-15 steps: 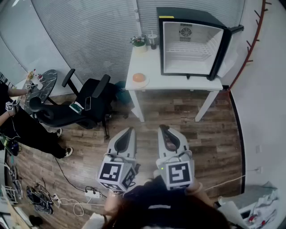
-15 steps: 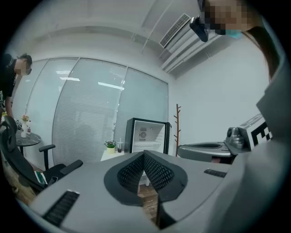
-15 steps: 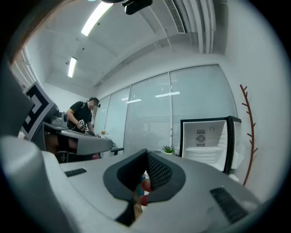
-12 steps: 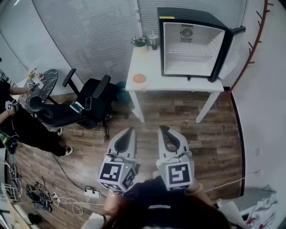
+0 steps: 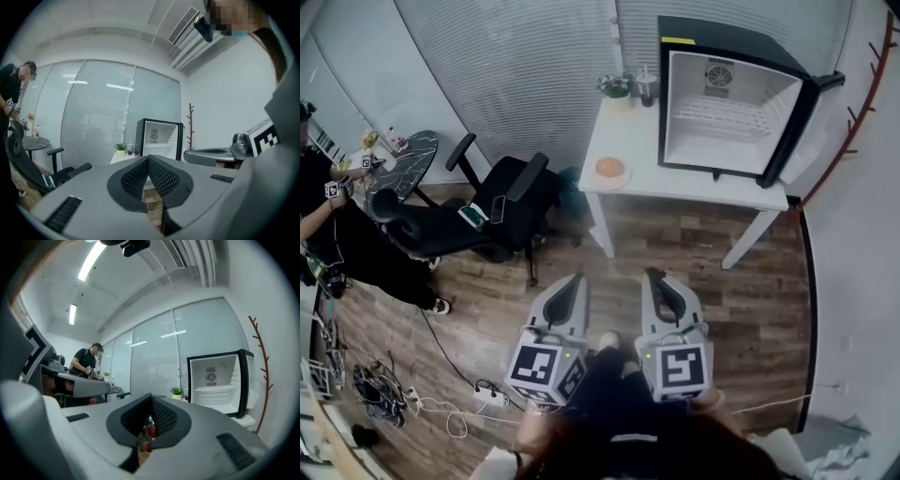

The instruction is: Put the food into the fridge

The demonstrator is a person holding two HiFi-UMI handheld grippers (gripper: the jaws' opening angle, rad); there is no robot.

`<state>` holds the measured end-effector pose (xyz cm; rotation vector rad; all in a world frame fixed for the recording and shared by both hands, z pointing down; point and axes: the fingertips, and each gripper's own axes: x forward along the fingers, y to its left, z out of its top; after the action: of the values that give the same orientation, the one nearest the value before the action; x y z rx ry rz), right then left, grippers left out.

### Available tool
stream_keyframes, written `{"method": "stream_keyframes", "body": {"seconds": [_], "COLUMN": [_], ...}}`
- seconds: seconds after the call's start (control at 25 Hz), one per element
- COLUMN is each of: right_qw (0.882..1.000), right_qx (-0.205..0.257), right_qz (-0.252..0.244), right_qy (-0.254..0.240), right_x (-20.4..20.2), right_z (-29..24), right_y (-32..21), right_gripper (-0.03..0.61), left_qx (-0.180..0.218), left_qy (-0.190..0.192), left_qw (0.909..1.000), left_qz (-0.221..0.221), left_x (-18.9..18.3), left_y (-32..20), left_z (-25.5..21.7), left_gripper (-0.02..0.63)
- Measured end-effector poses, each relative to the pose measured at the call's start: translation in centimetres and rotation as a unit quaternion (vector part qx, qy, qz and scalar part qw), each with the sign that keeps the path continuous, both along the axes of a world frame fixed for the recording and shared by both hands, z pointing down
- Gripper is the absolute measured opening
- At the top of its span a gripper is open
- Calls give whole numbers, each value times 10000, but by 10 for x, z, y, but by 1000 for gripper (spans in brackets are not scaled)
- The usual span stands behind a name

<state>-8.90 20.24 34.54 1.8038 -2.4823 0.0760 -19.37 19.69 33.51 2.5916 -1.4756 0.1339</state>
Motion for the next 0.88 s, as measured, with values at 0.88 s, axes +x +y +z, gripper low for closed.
{"method": "stream_keyframes", "body": {"seconds": [0.88], "right_qw": [9984], "right_qx": [-540], "right_qz": [24], "right_qy": [-190], "right_x": [-30], "right_z": [37], "right_y": [-132], "right_gripper": [-3], "left_qx": [-174], "left_qy": [56], "left_qw": [9998], "left_qz": [-108], "left_x": [-38], "left_y": [-128], "left_z": [27], "left_gripper": [-5]}}
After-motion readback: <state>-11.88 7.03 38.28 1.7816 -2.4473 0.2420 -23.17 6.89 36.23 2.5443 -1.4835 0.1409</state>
